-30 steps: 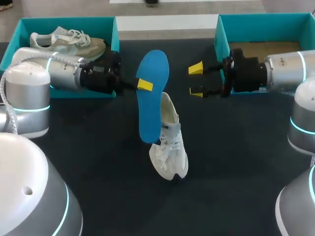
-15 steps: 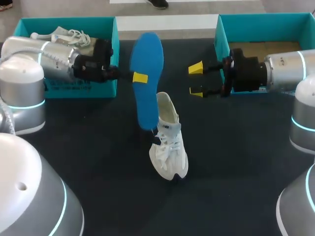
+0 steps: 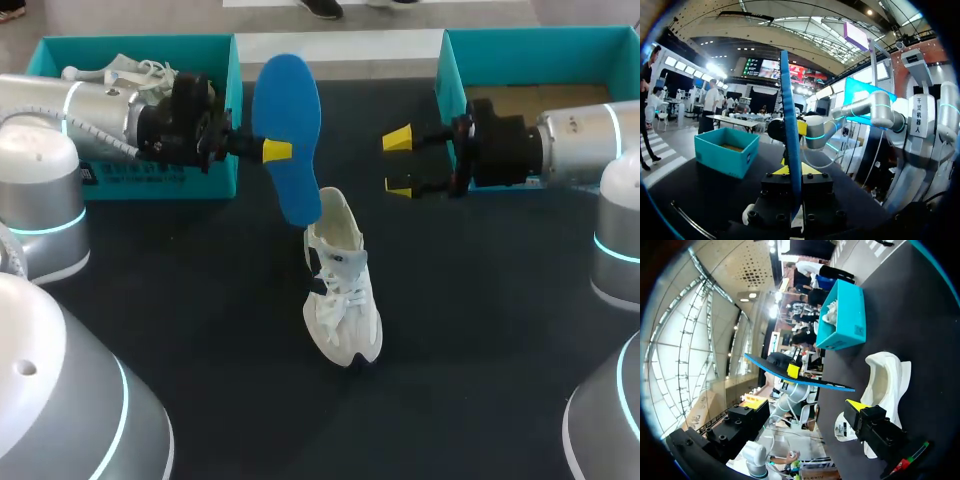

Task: Take the shoe out of the shoebox, open the shoe tongue, remove and reinsert the insole, then place the shoe into the shoebox

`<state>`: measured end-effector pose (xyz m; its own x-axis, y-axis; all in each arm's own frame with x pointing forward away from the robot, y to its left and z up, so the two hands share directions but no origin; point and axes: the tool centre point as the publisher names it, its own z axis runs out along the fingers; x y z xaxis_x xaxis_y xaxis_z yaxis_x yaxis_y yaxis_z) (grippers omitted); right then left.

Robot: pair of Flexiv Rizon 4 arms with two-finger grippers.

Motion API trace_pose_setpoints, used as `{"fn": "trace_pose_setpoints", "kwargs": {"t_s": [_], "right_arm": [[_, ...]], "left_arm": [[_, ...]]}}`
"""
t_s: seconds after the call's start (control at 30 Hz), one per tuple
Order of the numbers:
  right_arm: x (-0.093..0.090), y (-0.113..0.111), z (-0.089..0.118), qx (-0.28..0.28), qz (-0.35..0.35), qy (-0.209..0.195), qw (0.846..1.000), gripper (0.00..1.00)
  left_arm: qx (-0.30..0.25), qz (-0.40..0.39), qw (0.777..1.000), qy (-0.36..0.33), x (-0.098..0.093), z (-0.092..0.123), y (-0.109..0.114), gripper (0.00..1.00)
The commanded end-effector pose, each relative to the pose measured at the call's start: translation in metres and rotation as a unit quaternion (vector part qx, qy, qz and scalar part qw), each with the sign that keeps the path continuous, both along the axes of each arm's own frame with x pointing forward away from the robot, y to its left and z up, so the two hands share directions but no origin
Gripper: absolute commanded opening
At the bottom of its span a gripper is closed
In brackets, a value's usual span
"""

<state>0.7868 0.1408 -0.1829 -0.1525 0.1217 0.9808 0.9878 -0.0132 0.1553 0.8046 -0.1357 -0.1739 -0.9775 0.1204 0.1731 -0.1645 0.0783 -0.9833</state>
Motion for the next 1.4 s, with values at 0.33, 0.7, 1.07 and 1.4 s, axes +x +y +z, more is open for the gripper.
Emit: {"fn": "trace_pose_setpoints", "kwargs": {"t_s": [0.33, 0.7, 1.07, 1.4], "right_arm": [[0.0, 0.002, 0.0, 0.0, -0.001, 0.0, 1.0, 1.0], [0.0, 0.002, 0.0, 0.0, -0.001, 0.0, 1.0, 1.0], [0.0, 0.002, 0.0, 0.0, -0.001, 0.0, 1.0, 1.0], [0.0, 0.002, 0.0, 0.0, -0.001, 0.0, 1.0, 1.0]], "left_arm": [[-0.063, 0.051, 0.91, -0.406, 0.001, -0.011, -0.001, 0.0], [-0.029, 0.039, 0.739, -0.671, 0.011, -0.004, 0.001, 0.0], [-0.01, 0.032, 0.593, -0.805, 0.015, -0.007, 0.004, 0.0], [-0.01, 0.032, 0.593, -0.805, 0.015, -0.007, 0.004, 0.0]]}}
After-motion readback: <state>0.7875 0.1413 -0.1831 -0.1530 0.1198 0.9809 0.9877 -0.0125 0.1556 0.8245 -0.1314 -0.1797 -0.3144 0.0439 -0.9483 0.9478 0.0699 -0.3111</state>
